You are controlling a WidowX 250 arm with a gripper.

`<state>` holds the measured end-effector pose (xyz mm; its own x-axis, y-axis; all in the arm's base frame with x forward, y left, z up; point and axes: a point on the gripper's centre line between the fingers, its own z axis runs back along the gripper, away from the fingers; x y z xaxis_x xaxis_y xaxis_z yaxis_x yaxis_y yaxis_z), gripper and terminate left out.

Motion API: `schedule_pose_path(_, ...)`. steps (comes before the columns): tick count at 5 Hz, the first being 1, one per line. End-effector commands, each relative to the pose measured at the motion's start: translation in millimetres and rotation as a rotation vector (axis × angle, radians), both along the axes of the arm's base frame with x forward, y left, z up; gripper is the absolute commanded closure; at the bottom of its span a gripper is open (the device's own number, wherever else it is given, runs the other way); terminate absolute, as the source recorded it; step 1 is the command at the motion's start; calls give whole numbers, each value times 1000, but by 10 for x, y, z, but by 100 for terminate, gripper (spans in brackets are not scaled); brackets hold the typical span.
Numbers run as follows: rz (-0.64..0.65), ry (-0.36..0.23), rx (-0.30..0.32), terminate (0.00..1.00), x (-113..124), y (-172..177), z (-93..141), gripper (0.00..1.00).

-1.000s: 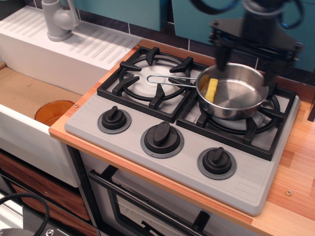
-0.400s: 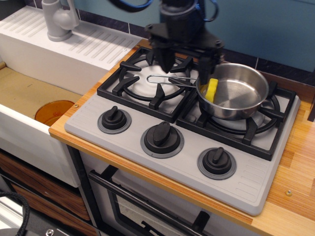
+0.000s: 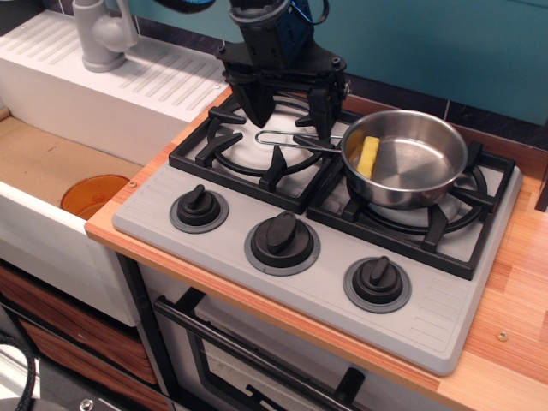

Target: Put fry in pot or pan an put pot or pan on stove

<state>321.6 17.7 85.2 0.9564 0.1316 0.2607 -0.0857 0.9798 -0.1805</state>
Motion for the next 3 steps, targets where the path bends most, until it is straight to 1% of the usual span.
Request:
schedule_pose_path(1,30,-45,-91,0,146,154,-180,0)
schedule_pose_path(2,39,-48,-119,0,119,236,-283,0)
schedule_pose_path(3,39,-48,-119,100,119,236,-283,0)
